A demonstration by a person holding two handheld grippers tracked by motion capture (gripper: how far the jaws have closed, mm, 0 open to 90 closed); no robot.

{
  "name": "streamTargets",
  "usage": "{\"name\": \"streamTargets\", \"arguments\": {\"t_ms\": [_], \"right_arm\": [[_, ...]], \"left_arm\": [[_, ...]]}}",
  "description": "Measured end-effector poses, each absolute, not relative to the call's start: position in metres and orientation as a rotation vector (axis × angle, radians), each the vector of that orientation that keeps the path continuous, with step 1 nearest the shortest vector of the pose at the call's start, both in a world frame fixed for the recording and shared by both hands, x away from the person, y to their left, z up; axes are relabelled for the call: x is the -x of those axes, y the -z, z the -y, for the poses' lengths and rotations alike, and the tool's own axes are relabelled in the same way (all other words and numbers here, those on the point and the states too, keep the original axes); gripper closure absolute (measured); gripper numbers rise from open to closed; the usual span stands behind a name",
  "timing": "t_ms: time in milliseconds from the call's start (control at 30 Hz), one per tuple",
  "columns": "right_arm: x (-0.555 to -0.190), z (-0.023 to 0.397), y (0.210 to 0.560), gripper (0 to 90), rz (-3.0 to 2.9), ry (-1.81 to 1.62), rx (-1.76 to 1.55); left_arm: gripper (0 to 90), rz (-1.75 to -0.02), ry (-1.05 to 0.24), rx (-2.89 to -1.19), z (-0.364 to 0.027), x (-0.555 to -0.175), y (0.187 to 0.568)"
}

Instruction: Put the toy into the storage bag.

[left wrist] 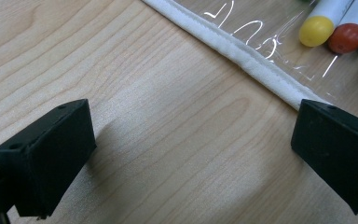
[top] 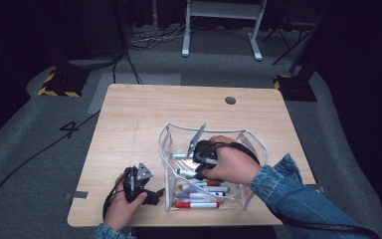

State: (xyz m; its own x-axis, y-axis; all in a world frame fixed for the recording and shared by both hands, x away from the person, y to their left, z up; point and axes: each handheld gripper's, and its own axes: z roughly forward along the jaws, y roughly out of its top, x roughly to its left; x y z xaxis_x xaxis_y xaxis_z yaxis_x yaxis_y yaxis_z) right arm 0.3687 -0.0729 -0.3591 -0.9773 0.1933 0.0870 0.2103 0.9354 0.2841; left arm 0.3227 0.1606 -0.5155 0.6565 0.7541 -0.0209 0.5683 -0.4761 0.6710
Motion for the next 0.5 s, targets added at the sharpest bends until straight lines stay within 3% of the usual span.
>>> {"name": "streamTargets", "arguments": {"t_ms": [267, 433, 500], "right_arm": [[-0.369, 0.062, 0.389, 75.4, 3.027, 0.318, 0.250], [-0.373, 0.066, 0.388, 51.4, 3.109, 0.423, 0.223], [-0.373, 0.069, 0.380, 50.2, 3.132, 0.494, 0.244]], "left_arm": [[0.0, -1.019, -0.368, -2.216, -0.161, -0.323, 0.515], [0.0, -1.019, -0.368, -2.216, -0.161, -0.323, 0.515], [0.0, -1.019, -0.368, -2.217, -0.161, -0.323, 0.515]]}}
